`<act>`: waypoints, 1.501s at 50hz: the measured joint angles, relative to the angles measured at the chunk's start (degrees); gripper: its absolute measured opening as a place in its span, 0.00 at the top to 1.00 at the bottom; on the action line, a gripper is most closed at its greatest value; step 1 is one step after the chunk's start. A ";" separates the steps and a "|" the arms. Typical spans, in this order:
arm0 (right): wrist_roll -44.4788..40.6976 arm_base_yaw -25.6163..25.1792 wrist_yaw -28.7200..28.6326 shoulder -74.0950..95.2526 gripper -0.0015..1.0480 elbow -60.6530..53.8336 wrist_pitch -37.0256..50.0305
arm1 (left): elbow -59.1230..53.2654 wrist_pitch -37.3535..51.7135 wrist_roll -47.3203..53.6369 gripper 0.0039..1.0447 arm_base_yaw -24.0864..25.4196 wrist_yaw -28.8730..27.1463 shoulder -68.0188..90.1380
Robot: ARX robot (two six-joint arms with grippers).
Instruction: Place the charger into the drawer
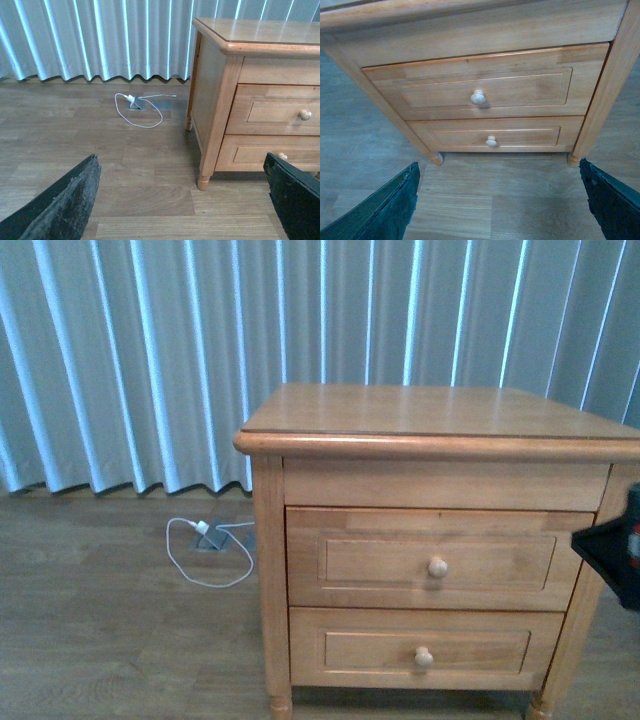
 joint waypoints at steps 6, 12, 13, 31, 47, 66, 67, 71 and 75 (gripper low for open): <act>-0.37 -2.25 -3.37 -10.19 0.08 -5.01 -5.33 | 0.00 -0.02 0.00 0.06 0.00 0.00 0.00; -0.96 -5.60 -6.49 -19.37 0.08 -8.83 -11.21 | 0.00 -0.02 0.00 0.06 0.00 0.00 0.00; -1.01 -6.27 -7.15 -21.00 0.08 -9.31 -12.46 | 0.00 0.00 0.00 0.06 0.00 0.00 0.00; -1.49 -17.68 -12.87 -43.36 0.08 -15.26 -25.16 | 0.00 0.00 0.00 0.06 0.00 0.00 0.00; -6.51 -15.39 -2.78 -47.28 0.28 -22.60 -7.28 | 0.00 -0.02 0.00 0.06 0.00 -0.04 0.00; -9.44 -6.23 6.08 -55.52 0.90 -26.77 -8.31 | 0.00 -0.02 0.00 0.06 0.00 0.00 0.00; -9.46 -6.19 6.21 -55.87 0.93 -26.84 -8.52 | 0.00 -0.02 0.00 0.06 0.00 -0.04 0.00; -9.62 -6.19 6.36 -57.22 0.98 -27.32 -9.49 | 0.00 -0.02 0.00 0.06 0.00 0.00 0.00; -9.64 -6.16 6.38 -58.58 0.99 -27.80 -10.43 | 0.00 -0.02 0.00 0.06 0.00 0.00 0.00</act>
